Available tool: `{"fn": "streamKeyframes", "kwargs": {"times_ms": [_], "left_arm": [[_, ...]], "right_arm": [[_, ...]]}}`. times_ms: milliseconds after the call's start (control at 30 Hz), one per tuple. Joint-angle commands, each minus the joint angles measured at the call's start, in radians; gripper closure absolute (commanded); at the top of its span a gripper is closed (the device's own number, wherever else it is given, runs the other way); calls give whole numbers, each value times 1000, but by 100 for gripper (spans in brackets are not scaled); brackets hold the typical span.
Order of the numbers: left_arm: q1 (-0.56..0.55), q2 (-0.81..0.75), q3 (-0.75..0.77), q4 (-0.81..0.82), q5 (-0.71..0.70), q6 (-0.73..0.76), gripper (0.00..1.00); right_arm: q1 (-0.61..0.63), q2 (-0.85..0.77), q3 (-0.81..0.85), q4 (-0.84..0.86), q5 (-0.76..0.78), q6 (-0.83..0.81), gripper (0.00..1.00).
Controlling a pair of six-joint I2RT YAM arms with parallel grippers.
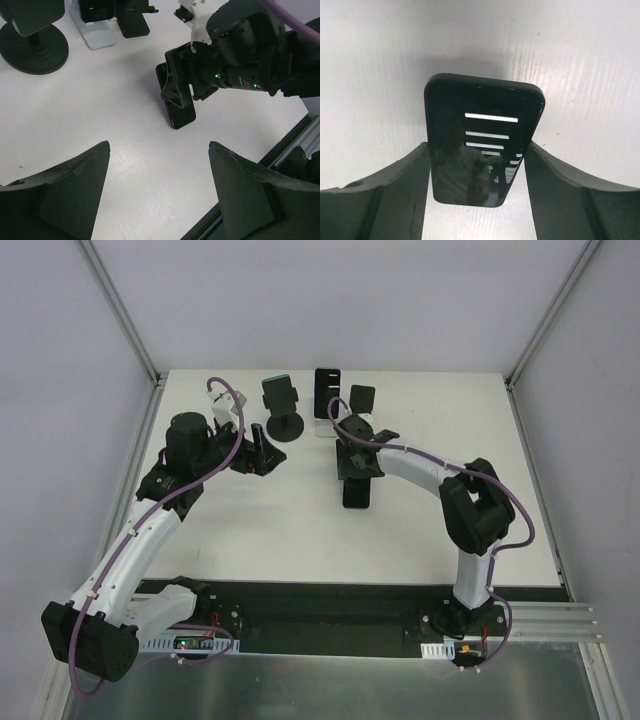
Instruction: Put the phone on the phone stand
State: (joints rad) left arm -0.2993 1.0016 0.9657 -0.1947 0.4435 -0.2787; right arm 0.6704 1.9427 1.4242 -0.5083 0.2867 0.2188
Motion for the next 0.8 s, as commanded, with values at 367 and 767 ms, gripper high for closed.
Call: {"fn": "streamKeyframes", "kwargs": {"times_ms": [367,767], "left_arm": [[11,8,-8,26,23,-13,22],[12,8,-9,26,23,-14,22]], "right_arm": [[1,-182,-97,404,158,-148,99],[-23,-113,65,789,358,-462,99]]}}
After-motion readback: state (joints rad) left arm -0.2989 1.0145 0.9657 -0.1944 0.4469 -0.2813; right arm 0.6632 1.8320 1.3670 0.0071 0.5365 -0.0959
